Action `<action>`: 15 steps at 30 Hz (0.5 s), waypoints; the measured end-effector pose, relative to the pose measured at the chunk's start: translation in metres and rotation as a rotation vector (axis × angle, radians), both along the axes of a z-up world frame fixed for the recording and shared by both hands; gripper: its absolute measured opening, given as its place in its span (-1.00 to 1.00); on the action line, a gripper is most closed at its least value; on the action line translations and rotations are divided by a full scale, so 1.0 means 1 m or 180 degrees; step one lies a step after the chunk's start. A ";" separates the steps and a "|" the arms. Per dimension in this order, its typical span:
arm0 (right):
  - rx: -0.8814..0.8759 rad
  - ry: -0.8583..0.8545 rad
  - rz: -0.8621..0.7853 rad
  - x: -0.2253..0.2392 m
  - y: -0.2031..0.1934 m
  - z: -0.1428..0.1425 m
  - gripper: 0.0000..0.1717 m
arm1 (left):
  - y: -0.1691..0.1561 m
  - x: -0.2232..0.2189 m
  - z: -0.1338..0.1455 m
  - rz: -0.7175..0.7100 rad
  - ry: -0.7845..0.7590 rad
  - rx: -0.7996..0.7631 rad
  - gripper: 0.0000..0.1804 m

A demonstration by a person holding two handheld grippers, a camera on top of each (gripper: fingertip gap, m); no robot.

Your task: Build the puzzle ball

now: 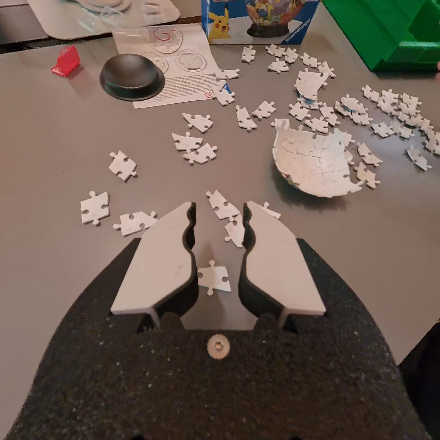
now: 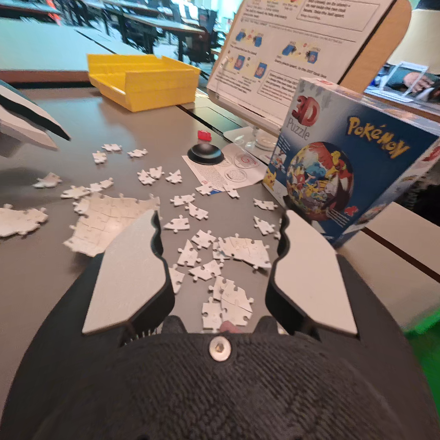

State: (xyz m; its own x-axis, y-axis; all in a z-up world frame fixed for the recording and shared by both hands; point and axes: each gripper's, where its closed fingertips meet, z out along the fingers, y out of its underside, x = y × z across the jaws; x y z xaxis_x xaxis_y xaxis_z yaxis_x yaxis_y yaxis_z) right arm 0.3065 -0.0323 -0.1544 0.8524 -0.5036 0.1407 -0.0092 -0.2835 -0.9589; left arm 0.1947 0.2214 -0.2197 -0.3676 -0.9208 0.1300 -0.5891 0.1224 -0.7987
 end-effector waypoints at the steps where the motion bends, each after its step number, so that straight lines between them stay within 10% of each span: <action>1: -0.0106 -0.0127 -0.0107 0.004 -0.004 0.000 0.17 | 0.004 0.000 0.000 0.0044 -0.0005 0.0008 -0.60; 15: -0.0507 -0.0642 -0.0097 0.002 -0.018 0.000 0.01 | -0.031 -0.048 -0.029 -0.0739 0.0901 0.0329 -0.65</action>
State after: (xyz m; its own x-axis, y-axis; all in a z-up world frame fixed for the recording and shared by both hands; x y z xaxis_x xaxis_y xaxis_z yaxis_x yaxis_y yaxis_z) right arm 0.3081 -0.0503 -0.1543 0.7838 -0.4866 0.3859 0.1668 -0.4337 -0.8855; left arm 0.1467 0.1903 -0.2491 -0.5310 -0.8307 0.1670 -0.7317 0.3502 -0.5848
